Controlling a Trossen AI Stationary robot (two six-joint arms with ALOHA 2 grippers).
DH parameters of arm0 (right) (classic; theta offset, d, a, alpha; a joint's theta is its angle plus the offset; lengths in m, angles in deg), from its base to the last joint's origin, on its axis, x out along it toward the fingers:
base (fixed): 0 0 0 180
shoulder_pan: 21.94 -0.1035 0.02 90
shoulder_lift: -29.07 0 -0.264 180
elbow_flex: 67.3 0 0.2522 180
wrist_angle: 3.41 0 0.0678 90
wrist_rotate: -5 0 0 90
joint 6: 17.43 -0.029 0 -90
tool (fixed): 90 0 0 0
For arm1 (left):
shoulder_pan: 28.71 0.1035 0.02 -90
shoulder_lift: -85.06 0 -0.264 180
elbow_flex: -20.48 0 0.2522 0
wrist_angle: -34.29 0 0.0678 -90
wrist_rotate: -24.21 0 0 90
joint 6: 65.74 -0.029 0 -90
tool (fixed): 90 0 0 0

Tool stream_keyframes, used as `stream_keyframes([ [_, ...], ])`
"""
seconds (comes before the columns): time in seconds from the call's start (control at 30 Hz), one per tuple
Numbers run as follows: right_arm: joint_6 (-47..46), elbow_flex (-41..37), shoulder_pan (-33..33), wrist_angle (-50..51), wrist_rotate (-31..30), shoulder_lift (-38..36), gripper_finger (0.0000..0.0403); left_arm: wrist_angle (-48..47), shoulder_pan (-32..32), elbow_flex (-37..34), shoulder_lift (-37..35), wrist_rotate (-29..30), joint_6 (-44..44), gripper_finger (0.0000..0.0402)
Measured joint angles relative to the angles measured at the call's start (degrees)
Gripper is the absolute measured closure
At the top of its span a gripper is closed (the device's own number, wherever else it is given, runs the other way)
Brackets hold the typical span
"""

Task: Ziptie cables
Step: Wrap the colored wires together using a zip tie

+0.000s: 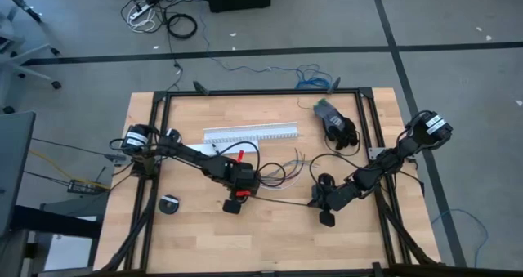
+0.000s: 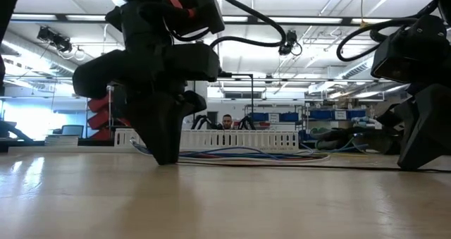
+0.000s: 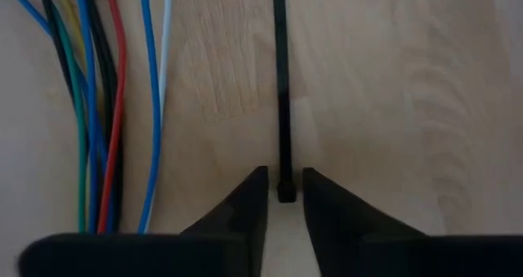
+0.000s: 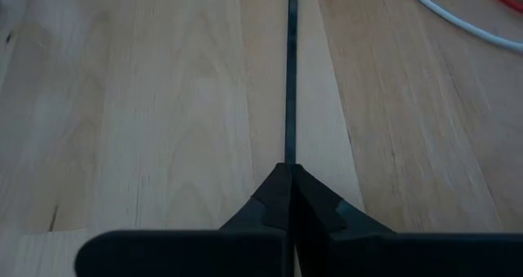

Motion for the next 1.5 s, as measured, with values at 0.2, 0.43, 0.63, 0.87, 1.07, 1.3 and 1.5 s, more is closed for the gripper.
stream_keyframes([
  [0.2, 0.00, 0.00, 0.00, 0.02, -0.12, 0.00, 0.0403, -0.07, -0.02, 0.01, 0.00, 0.39, -0.85, 0.0395],
  [0.43, 0.09, -0.06, 0.47, -1.16, -0.96, 0.02, 0.0400, -4.66, -0.07, 4.29, 0.39, 1.46, -2.34, 0.0400],
  [0.63, 5.66, -0.11, 2.62, -10.50, -6.07, 0.07, 0.0376, -7.74, -0.07, 7.75, 0.39, 1.63, -3.91, 0.0400],
  [0.87, 10.93, -0.04, 6.05, -20.76, -2.98, -0.09, 0.0331, -11.67, -0.11, 7.82, 0.34, 4.92, -2.80, 0.0400],
  [1.07, 11.17, -0.04, 7.84, -19.96, -2.69, -0.04, 0.0311, -20.66, 0.15, 7.48, 0.28, 12.63, -0.76, 0.0401],
  [1.3, 12.85, -0.04, 10.05, -19.89, -1.36, -0.04, 0.0305, -18.07, 0.05, 4.92, 0.08, 8.88, 0.31, 0.0401],
  [1.5, 13.20, -0.04, 10.16, -19.65, -1.16, -0.02, 0.0306, -3.62, 2.50, -7.21, -9.41, 4.68, 9.68, 0.0401],
])
